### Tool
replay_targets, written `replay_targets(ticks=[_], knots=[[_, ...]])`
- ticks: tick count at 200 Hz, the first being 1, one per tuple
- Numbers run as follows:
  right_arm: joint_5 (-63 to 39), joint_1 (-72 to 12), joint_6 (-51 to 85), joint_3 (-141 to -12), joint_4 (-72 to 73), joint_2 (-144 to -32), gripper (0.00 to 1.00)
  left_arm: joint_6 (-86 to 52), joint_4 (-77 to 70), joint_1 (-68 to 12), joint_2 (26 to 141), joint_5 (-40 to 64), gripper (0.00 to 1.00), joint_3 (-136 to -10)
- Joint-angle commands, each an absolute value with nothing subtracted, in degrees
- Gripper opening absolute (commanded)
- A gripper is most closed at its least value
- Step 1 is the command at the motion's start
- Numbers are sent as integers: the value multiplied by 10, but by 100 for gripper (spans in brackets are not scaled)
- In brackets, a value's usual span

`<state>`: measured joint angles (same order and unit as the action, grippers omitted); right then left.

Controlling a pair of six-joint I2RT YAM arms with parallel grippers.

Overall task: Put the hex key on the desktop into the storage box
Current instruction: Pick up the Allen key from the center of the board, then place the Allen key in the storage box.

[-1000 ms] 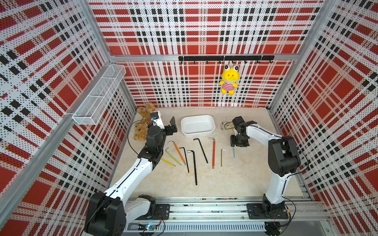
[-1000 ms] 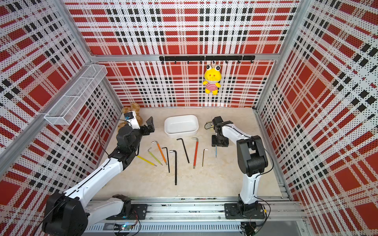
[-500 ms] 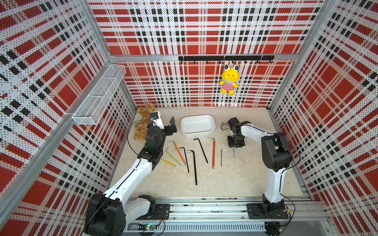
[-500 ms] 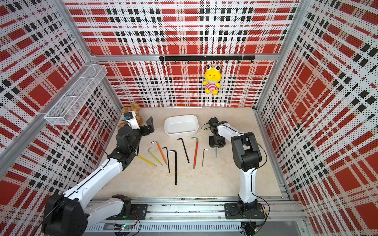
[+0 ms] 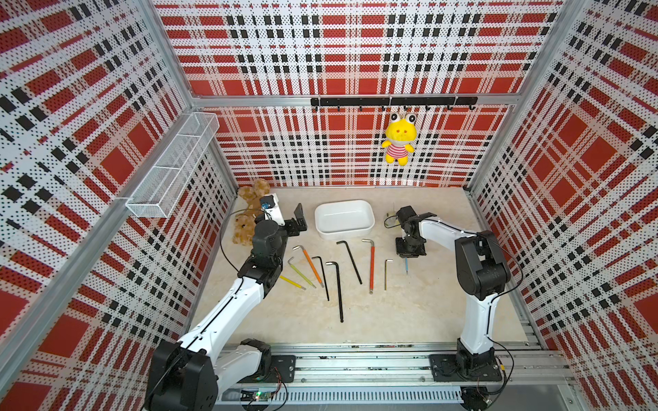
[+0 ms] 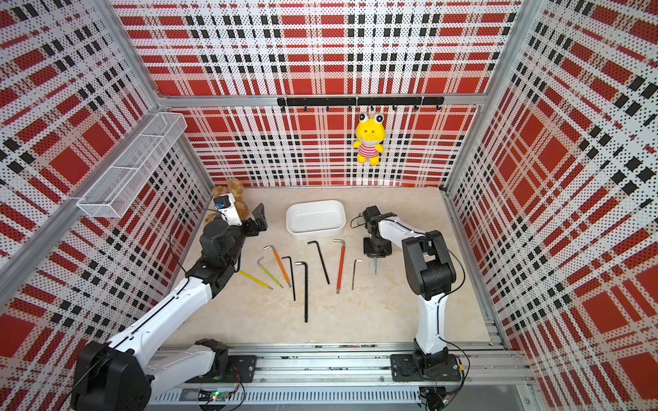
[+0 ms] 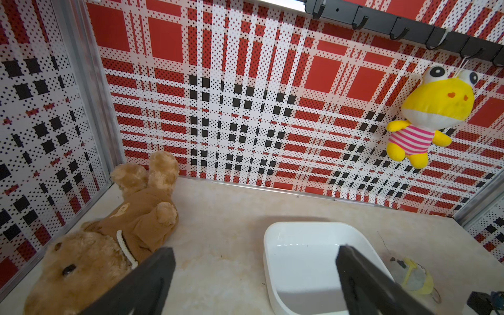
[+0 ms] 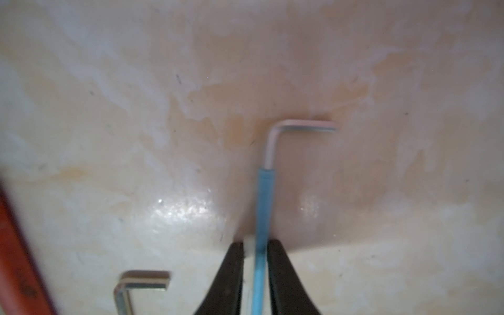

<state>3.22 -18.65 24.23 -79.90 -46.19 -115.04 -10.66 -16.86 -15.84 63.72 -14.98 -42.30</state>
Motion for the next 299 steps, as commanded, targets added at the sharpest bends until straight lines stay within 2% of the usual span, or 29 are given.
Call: replay_targets(ticks=[1,21,29,86,179,224,299], knots=[[23,-192,254,-751,-459,-1167,15,-102,-156,-153,621,-155,99,-428],[19,-194,255,-738,-453,-1169,6,-102,-150,-152,617,-153,99,-431],[18,-196,254,-736,-453,-1170,0,-103,-149,-152,616,-152,99,-433],[36,-203,224,-760,-461,-1153,0,-108,-144,-152,606,-152,99,-435],[72,-262,29,-890,-405,-1090,0,-116,-136,-151,605,-154,99,-445],[82,-297,-84,-997,-345,-1145,0,-110,-127,-151,594,-160,99,-448],[-6,-316,-168,-1244,-332,-1328,0,-106,-118,-147,581,-163,99,-446]])
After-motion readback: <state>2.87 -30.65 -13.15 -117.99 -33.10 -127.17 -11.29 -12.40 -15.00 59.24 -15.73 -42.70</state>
